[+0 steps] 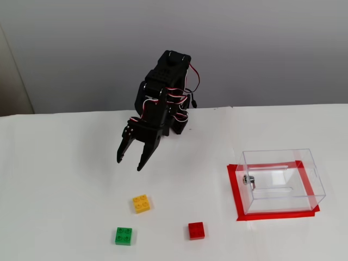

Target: Pick the yellow lego brick and place it into the transparent box

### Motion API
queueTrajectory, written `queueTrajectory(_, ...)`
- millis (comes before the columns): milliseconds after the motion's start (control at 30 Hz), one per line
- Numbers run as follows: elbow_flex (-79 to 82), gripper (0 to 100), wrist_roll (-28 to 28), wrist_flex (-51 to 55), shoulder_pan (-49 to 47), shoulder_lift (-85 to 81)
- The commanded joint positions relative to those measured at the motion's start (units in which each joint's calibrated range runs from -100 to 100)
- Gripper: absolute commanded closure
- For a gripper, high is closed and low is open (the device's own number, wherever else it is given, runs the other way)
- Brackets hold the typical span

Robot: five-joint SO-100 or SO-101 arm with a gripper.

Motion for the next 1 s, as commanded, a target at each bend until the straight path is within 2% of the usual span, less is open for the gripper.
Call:
queueTrajectory(0,-1.5,75,0.2,-3.3,-0.3,5.1)
queueTrajectory(600,-10.8,75,0.1,-15.9,-0.9,31.4)
queueTrajectory(967,-10.8,75,0.1,-17.7,-9.6,33.4)
